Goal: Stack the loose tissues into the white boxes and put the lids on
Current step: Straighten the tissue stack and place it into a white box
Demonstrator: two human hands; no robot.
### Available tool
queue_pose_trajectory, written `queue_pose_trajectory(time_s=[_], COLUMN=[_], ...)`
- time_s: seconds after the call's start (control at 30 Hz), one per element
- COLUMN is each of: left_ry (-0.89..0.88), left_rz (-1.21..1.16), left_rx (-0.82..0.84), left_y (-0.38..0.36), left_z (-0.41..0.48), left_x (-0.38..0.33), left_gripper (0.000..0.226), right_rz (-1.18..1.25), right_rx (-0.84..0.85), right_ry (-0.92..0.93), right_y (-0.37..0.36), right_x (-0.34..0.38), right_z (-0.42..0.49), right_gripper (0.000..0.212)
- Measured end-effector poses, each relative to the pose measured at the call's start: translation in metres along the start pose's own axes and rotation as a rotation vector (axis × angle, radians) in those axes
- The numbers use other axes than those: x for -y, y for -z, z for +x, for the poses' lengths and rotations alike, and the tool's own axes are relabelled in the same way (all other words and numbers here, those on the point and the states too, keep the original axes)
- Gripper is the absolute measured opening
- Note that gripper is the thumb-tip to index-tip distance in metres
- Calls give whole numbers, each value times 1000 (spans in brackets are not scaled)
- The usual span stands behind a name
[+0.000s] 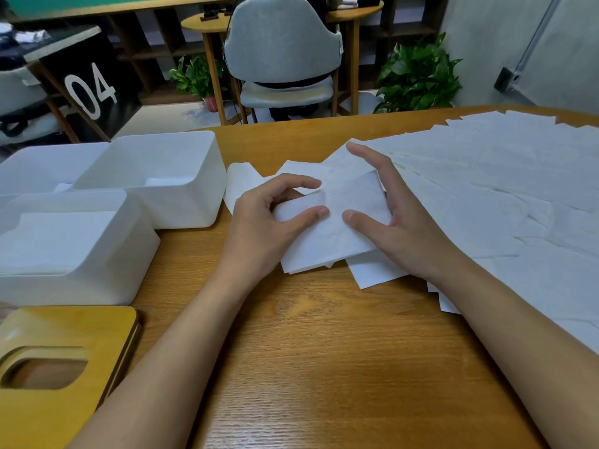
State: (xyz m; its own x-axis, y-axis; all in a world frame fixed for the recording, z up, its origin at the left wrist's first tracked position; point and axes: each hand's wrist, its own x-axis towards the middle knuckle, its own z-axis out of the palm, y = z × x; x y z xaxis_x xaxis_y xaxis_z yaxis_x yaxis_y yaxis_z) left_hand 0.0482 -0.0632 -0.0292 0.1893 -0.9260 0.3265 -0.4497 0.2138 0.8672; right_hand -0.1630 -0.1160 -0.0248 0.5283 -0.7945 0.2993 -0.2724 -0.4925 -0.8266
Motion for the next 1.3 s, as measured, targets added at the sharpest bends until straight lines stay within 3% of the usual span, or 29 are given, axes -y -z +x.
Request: queue_pose_trajectory(time_s=[0.13,0.27,0.4,0.47,0.6,0.7,1.0,1.3], left_ry=[-1,204,193,144,8,49,127,2], left_rz=[95,-199,-182,-92,346,547,592,611], left_rx=[-104,39,-28,-39,-67,-37,-29,-135], left_y=[1,4,4,8,24,26,23,26], left_z=[2,2,4,6,12,13,13,16], left_x=[0,-7,-3,3,22,29,29,37], left_gripper=[37,39,39,38,40,48,52,24], right_rz=[114,302,248,208,168,180,182,197], right_rx=[-70,-90,7,17,-117,-153,-162,-173], right_ry=[9,-32,-45,-84,-187,-203,-218,-227], right_y=[3,9,8,6,5,6,5,3], right_x=[1,1,1,-1,-12,-14,-17,-19], right_z=[1,2,1,2,4,4,6,7], right_gripper=[66,58,39,29,32,33,32,33])
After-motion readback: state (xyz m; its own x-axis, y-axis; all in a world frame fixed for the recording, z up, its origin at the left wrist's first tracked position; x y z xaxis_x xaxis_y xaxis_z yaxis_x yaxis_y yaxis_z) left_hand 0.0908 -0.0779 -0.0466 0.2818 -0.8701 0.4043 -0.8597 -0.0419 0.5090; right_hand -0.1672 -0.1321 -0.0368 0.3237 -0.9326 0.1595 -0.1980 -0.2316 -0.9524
